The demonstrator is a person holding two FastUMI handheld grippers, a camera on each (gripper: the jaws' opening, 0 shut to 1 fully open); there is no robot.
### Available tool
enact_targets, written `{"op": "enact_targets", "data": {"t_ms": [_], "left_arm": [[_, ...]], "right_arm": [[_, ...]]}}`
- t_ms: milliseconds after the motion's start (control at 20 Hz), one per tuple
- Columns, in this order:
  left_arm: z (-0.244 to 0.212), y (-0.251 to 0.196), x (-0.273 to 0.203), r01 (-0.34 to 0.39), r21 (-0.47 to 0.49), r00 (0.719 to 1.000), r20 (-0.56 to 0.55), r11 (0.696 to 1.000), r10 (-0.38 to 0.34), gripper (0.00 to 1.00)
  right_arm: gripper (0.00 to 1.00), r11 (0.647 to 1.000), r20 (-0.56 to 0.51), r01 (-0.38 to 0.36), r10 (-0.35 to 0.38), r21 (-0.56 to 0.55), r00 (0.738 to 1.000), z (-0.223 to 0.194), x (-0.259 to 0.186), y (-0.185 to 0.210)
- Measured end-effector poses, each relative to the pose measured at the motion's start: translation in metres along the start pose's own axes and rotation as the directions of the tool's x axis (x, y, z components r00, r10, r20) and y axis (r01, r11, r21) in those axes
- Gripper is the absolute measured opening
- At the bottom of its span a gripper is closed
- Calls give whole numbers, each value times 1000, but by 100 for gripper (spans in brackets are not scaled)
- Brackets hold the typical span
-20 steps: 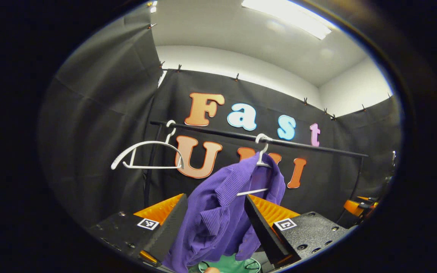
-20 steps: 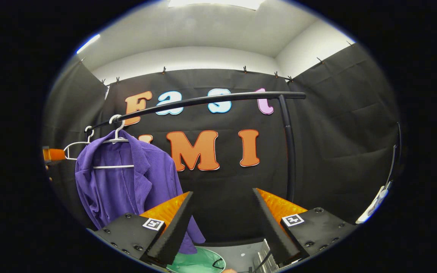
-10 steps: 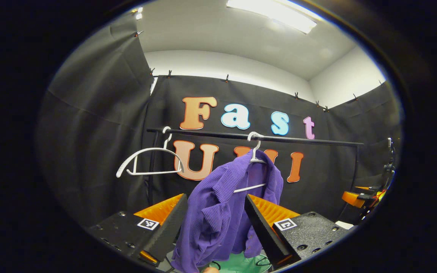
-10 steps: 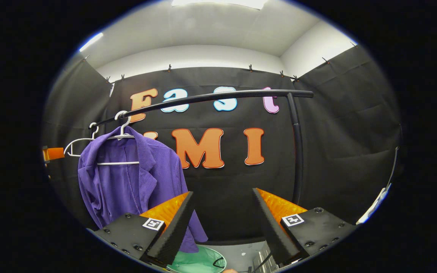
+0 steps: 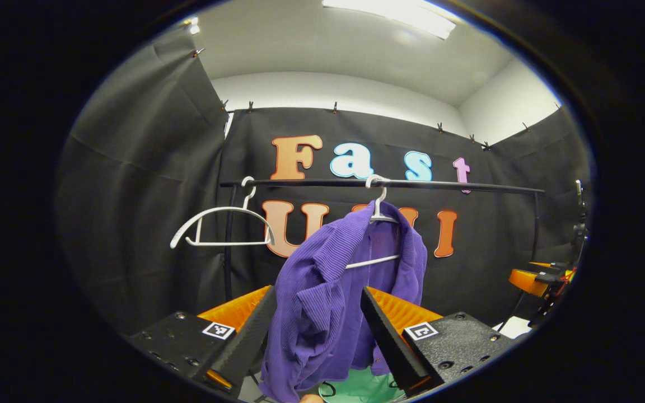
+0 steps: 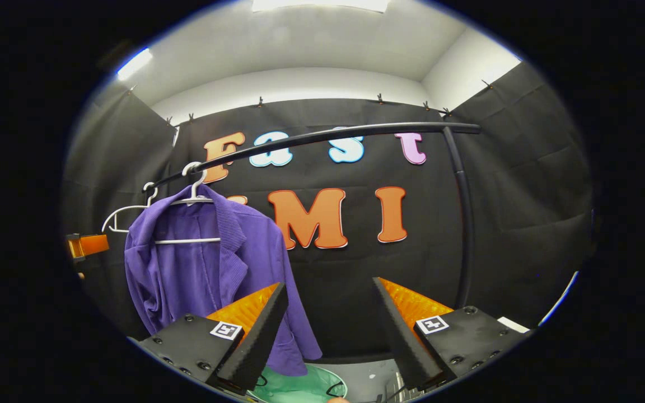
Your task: Grasp the clothes on the hanger with both hands and then place them into the laundry hamper below.
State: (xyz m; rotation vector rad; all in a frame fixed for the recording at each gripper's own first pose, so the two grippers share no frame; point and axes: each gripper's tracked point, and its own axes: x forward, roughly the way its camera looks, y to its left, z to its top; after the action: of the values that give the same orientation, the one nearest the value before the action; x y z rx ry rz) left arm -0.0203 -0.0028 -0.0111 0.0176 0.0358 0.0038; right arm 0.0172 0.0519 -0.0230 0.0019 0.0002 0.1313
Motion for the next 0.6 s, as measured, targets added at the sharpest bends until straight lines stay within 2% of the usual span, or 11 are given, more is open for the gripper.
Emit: {"op": "enact_targets", "data": {"t_ms": [50, 100, 250, 350, 400, 600], "left_arm": [[-7, -4, 2, 3, 11, 1000, -8, 1000, -3, 96], [-14, -10, 2, 11, 18, 1000, -18, 1000, -11, 95], [-36, -18, 7, 15, 42, 999, -51, 999, -13, 95], [-56, -22, 13, 11, 55, 997, -82, 998, -6, 92], [-64, -24, 17, 11, 53, 996, -94, 999, -6, 95], [-89, -23, 38, -14, 55, 991, -129, 998, 21, 95]], "right_arm": [[89, 1000, 2, -23, 23, 1, 1000, -3, 4, 11], [97, 999, 3, -48, 48, 7, 999, -6, 8, 23], [98, 991, -25, -133, 133, 28, 991, -26, 22, 63], [98, 981, -45, -188, 190, 46, 981, -40, 27, 90], [98, 976, -51, -209, 212, 54, 976, -48, 33, 103], [98, 965, -86, -256, 261, 64, 962, -76, 62, 138]]}}
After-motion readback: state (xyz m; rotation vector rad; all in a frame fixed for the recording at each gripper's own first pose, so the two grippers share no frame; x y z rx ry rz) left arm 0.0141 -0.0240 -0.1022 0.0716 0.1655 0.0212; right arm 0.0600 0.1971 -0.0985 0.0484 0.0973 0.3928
